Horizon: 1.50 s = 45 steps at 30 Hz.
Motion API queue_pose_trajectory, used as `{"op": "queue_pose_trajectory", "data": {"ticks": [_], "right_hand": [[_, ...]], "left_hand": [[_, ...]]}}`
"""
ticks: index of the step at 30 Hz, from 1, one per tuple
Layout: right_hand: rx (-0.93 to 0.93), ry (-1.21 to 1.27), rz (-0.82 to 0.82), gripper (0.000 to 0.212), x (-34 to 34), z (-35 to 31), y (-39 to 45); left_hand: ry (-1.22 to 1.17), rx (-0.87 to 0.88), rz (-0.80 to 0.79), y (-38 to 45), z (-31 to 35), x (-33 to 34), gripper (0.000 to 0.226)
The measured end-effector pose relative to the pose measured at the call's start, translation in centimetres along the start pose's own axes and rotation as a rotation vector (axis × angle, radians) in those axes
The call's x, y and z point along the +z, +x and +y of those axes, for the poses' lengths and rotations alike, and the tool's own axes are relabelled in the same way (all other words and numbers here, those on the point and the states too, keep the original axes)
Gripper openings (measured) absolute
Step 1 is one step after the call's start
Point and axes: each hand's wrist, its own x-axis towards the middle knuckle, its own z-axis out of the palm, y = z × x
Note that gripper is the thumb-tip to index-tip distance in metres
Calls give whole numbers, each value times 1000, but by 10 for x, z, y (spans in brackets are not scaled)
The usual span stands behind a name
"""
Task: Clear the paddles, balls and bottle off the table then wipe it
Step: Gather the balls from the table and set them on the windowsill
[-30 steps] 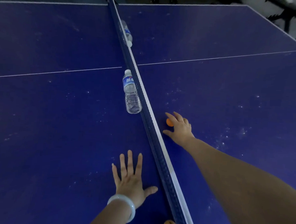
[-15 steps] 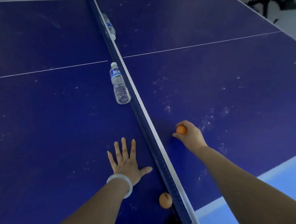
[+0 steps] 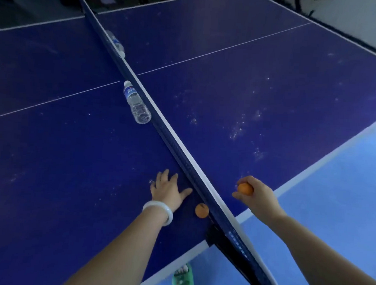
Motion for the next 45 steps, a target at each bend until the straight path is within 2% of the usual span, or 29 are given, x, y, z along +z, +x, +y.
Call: {"op": "queue_pose_trajectory", "data": {"ticks": [5, 9, 12, 16, 19, 21, 24, 29, 32, 36, 39, 45], "right_hand": [[16, 49, 29, 24, -6, 15, -40], [-1, 48, 78, 24, -10, 23, -62], [4, 54, 105, 24, -10, 28, -78], [42, 35, 145, 22, -10, 33, -97], [100, 53, 205, 20, -11, 36, -110], [141, 79, 247, 18, -11, 35, -119], [178, 136, 340, 19, -7, 24, -131], [189, 161, 429, 24, 15, -6, -153], [229, 135, 450, 25, 30, -12, -172], [326, 130, 482, 23, 43, -6, -214], [313, 110, 500, 25, 50, 0, -251], [437, 168, 686, 31, 67, 25, -345]], "left_hand": [[-203, 179, 50, -55, 6, 26, 78], [-187, 292, 43, -71, 11, 32, 77], [-140, 370, -27, -72, 19, 36, 73], [-52, 461, -30, -62, 27, 45, 50], [-146, 474, -35, -57, 28, 46, 27], [-215, 450, -64, -59, 27, 40, 21], [-266, 490, -105, -74, 22, 23, 21], [-179, 738, -184, -101, 23, 6, 29], [-169, 809, -235, -115, 33, 6, 29], [-209, 848, -359, -141, 46, 21, 21], [-164, 925, -437, -167, 54, 39, 22], [-78, 1121, -554, -242, 66, 81, 24]]}}
